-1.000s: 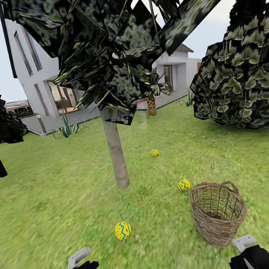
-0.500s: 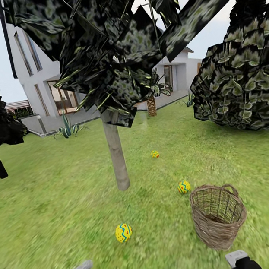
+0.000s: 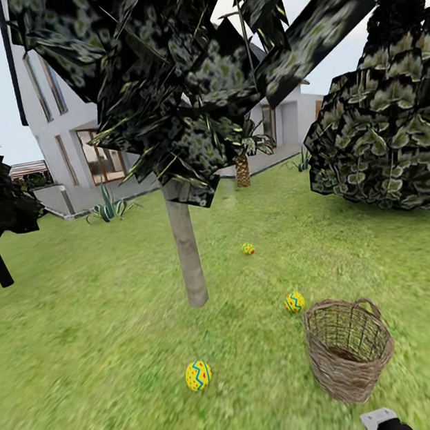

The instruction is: Take the three Easter eggs out of the wicker basket on the lawn in the garden, then place them on the lawn next to a single tree (choose any tree) so that all three eggs are next to the same tree and none are left in the basket.

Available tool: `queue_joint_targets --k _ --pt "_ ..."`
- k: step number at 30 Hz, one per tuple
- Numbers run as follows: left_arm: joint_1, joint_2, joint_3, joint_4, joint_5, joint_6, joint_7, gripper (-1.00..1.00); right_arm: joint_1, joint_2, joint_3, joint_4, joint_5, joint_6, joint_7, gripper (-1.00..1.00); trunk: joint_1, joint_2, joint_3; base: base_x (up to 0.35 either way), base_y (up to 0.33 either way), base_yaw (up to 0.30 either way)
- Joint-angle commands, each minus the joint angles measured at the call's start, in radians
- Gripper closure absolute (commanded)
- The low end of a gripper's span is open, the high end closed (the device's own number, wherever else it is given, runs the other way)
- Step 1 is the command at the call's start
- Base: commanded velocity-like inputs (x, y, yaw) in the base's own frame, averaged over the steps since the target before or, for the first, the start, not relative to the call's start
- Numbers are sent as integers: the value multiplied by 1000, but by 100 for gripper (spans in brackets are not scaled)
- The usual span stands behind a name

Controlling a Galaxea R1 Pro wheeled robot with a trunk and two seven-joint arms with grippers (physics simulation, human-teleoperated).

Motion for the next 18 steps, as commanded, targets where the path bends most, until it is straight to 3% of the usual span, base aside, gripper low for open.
queue_joint_targets --k 1,7,11,18 --pt "-1 0 2 12 -2 5 -4 -100 0 -1 3 10 7 -8 2 -100 -4 7 2 0 0 0" --pt "-1 12 2 119 -2 0 -6 -100 0 -1 3 62 1 -45 2 -100 -27 49 21 0 0 0" --pt "-1 42 1 172 -1 -2 -8 -100 0 -1 3 69 2 -46 2 -100 -42 77 33 0 0 0" --pt "-1 41 -2 252 -1 -3 -8 -100 0 9 4 122 5 -54 3 -100 -69 126 59 0 0 0"
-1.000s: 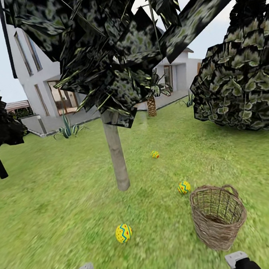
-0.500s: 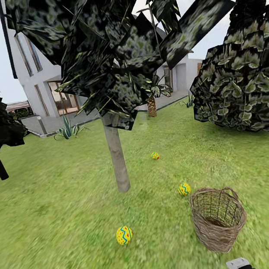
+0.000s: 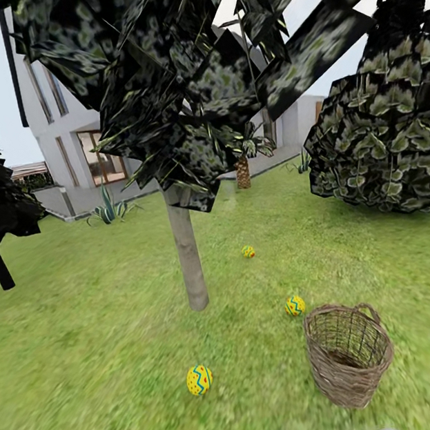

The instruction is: Take the three Easter eggs out of the wicker basket on the lawn in the garden, then place them on the lawn next to a single tree (choose any tree) so that all three eggs are next to the same tree and none are left in the basket.

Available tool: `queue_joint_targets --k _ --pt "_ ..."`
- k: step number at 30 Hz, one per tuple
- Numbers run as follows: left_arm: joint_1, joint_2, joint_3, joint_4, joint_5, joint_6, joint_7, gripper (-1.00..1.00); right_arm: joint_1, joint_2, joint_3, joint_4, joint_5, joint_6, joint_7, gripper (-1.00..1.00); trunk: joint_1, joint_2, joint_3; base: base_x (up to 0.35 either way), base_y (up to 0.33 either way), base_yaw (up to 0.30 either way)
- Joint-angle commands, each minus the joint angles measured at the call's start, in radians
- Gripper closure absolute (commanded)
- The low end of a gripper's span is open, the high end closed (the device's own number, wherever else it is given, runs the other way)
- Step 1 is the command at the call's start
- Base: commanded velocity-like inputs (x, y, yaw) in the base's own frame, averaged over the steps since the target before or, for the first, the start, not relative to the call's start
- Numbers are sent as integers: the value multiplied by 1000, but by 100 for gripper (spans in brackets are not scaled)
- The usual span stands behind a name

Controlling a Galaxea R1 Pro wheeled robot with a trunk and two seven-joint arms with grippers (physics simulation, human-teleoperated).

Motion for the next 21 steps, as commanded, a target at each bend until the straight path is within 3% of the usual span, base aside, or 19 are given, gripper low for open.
queue_joint_targets --k 1,4,8,10,21 --pt "-1 -2 5 7 -3 5 -5 -100 0 0 4 5 7 -3 2 -100 -4 7 4 0 0 0" --pt "-1 -2 4 15 -3 -3 -5 -100 0 0 3 21 6 -40 1 -100 -15 28 18 0 0 0" --pt "-1 -2 5 45 -4 -150 -5 -100 0 5 8 53 12 -66 1 -100 -31 56 36 0 0 0" --pt "-1 -1 6 69 -4 -183 -5 -100 0 6 14 61 13 -68 0 -100 -38 70 43 0 0 0" --pt "-1 -6 5 89 -5 -204 -4 -100 0 8 17 69 11 -70 0 -100 -81 147 78 0 0 0"
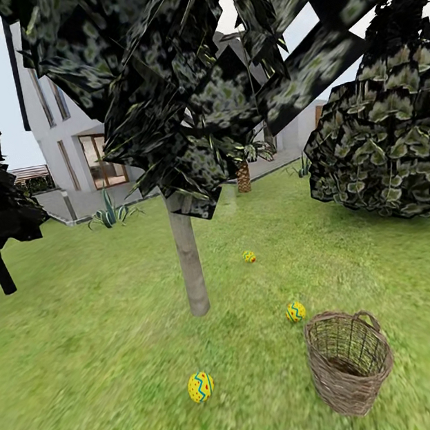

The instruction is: Take the three Easter eggs out of the wicker basket on the lawn in the garden, then place them on the lawn next to a single tree (choose any tree) so that all three eggs are next to the same tree and none are left in the basket.

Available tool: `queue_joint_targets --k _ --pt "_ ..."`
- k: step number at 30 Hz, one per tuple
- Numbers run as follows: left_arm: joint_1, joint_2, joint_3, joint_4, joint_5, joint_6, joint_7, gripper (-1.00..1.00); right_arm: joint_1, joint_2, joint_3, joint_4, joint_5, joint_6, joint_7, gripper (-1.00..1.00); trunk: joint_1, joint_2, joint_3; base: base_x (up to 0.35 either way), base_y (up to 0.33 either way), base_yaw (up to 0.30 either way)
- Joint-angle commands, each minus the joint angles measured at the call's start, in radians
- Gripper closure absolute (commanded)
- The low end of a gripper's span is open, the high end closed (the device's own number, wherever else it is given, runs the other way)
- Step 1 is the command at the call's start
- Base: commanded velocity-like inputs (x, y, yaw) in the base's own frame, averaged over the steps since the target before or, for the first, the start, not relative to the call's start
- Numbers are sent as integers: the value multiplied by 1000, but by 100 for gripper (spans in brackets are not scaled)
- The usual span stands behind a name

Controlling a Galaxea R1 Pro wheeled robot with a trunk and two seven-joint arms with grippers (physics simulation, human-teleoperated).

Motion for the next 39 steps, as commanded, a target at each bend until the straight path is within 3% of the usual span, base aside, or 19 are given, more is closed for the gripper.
queue_joint_targets --k 1,3,5,11,18,21,26,39 --pt "0 -1 8 2 -1 6 -2 -100 0 -1 5 1 7 7 2 -100 -4 7 2 0 0 0" --pt "0 -1 8 51 -2 0 -1 -100 0 2 5 33 5 4 1 -100 -12 21 8 0 0 0" --pt "0 3 7 153 -1 -26 -2 -100 0 11 3 122 9 -34 -4 -100 -19 35 15 0 0 0" --pt "0 3 7 260 -8 -115 0 -100 0 18 3 188 10 -115 -8 -100 -42 77 40 0 0 0" --pt "0 4 8 365 -53 -213 1 -100 0 30 3 285 9 -201 -10 -100 -69 126 73 0 0 0" --pt "0 0 9 415 -62 -248 1 -100 0 38 3 385 9 -333 -10 -100 -81 147 87 0 0 0" --pt "0 2 9 437 -61 -255 1 -100 0 38 2 409 7 -372 -10 -100 -100 182 110 0 0 0" --pt "0 0 10 441 -61 -256 1 -100 0 44 2 414 0 -382 -4 -100 -150 273 159 0 0 -7"
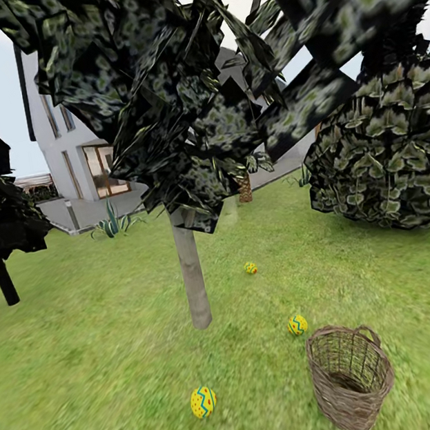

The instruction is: Take the three Easter eggs out of the wicker basket on the lawn in the garden, then place them on the lawn next to a single tree (choose any tree) so that all three eggs are next to the same tree and none are left in the basket.

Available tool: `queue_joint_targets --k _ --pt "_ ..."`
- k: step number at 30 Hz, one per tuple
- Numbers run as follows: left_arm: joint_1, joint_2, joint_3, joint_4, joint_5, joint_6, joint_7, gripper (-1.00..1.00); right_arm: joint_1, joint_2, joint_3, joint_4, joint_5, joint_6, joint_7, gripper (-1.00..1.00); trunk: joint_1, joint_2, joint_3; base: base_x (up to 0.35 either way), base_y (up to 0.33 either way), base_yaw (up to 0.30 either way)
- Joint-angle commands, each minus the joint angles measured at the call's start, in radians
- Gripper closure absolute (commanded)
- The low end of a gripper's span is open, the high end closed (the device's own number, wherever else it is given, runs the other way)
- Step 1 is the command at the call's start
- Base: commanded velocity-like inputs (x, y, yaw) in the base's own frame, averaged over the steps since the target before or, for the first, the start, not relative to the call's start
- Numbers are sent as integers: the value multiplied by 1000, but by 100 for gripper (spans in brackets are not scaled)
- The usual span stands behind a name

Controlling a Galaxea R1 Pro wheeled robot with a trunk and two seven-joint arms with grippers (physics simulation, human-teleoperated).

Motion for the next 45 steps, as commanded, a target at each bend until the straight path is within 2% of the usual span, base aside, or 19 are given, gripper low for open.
queue_joint_targets --k 1,16,32,37,45 --pt "-1 1 -1 2 11 2 -2 -100 0 0 4 -2 7 7 2 -100 -4 6 3 0 0 -53" --pt "-1 2 -1 0 10 2 -1 -100 0 1 4 -1 5 7 2 -100 -61 111 74 0 0 -51" --pt "-1 9 -1 11 9 2 -1 -100 0 7 2 6 6 9 0 -100 -123 223 125 0 0 0" --pt "1 6 -2 21 9 2 -1 -100 0 24 1 74 6 3 -5 -100 -142 258 141 0 0 0" --pt "36 3 -2 22 6 -15 -1 -100 0 26 -1 155 5 -64 -6 -100 -173 314 166 0 0 0"
